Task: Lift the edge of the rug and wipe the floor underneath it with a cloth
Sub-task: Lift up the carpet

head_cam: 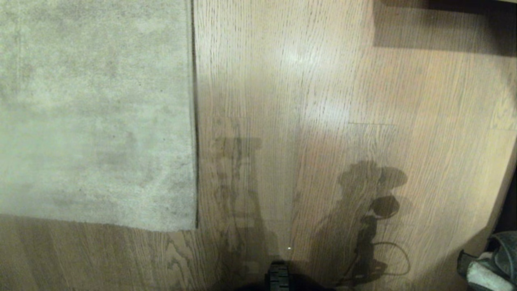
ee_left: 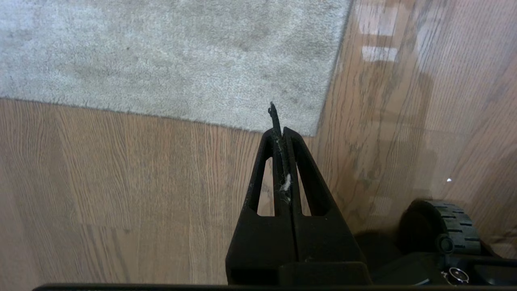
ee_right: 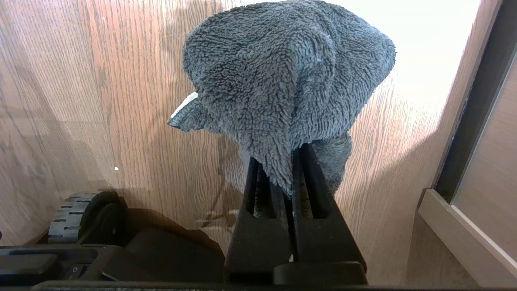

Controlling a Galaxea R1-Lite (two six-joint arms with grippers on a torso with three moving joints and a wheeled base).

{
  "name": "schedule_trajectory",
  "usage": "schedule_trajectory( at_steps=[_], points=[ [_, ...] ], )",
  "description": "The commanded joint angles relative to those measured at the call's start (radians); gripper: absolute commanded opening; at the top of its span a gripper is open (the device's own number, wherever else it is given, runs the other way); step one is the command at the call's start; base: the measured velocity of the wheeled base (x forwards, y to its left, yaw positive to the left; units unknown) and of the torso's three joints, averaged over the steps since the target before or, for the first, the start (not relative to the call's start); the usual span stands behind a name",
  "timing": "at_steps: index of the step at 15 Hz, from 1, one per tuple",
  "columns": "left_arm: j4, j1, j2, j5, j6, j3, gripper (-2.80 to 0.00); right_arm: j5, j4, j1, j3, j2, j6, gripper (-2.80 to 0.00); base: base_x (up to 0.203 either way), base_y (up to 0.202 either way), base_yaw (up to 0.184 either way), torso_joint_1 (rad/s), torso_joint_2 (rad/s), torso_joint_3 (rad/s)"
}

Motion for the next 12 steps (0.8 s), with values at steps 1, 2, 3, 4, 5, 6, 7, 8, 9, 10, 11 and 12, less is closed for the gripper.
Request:
schedule_trajectory(
  at_steps=[1, 2, 3, 4, 5, 6, 7, 8, 9, 10, 11, 12],
  points=[
    [-0.004, -0.001, 0.000, 0.001, 0.000, 0.000, -2.80, 0.000, -0.002, 0.000, 0.000, 0.003, 0.000, -2.80, 0.000, 0.000, 0.000, 0.000, 0.00, 0.000],
    [-0.004, -0.001, 0.000, 0.001, 0.001, 0.000, -2.80, 0.000, -0.001, 0.000, 0.000, 0.003, 0.000, -2.80, 0.000, 0.000, 0.000, 0.000, 0.00, 0.000],
    [-0.005, -0.001, 0.000, 0.001, 0.006, 0.000, -2.80, 0.000, -0.002, 0.000, 0.000, 0.003, 0.000, -2.80, 0.000, 0.000, 0.000, 0.000, 0.00, 0.000],
    [-0.005, 0.000, 0.000, 0.000, 0.003, -0.014, -2.80, -0.001, -0.002, 0.000, 0.000, 0.003, 0.000, -2.80, 0.000, 0.000, 0.000, 0.000, 0.00, 0.000],
    [0.001, 0.001, 0.000, 0.007, 0.000, -0.059, -2.80, 0.000, -0.002, 0.000, 0.000, 0.003, 0.000, -2.80, 0.000, 0.000, 0.000, 0.000, 0.00, 0.000],
    [0.007, 0.001, 0.002, 0.027, 0.000, -0.093, -2.80, 0.000, 0.000, 0.000, 0.000, 0.003, 0.000, -2.80, 0.000, 0.000, 0.000, 0.000, 0.00, 0.000],
    [0.010, 0.001, 0.005, 0.039, 0.000, -0.118, -2.80, 0.000, 0.000, 0.000, 0.000, 0.003, 0.000, -2.80, 0.000, 0.000, 0.000, 0.000, 0.00, 0.000],
    [0.011, 0.001, 0.008, 0.040, 0.000, -0.144, -2.80, 0.000, -0.002, 0.000, 0.000, 0.003, 0.000, -2.80, 0.000, 0.000, 0.000, 0.000, 0.00, 0.000],
    [0.013, 0.001, 0.015, 0.038, 0.000, -0.173, -2.80, 0.000, -0.002, 0.000, 0.000, 0.003, 0.000, -2.80, 0.000, 0.000, 0.000, 0.000, 0.00, 0.000],
    [0.015, 0.001, 0.035, 0.036, 0.000, -0.203, -2.80, 0.000, -0.002, 0.000, 0.000, 0.003, 0.000, -2.80, 0.000, 0.000, 0.000, 0.000, 0.00, 0.000],
    [0.016, 0.001, 0.062, 0.030, 0.001, -0.235, -2.80, 0.000, 0.000, 0.000, 0.000, 0.001, 0.000, -2.80, 0.000, 0.000, 0.000, 0.000, 0.00, 0.000],
    [0.016, 0.001, 0.087, 0.020, 0.001, -0.259, -2.80, 0.000, -0.002, 0.000, 0.000, 0.001, 0.000, -2.80, 0.000, 0.000, 0.000, 0.000, 0.00, 0.000]
  ],
)
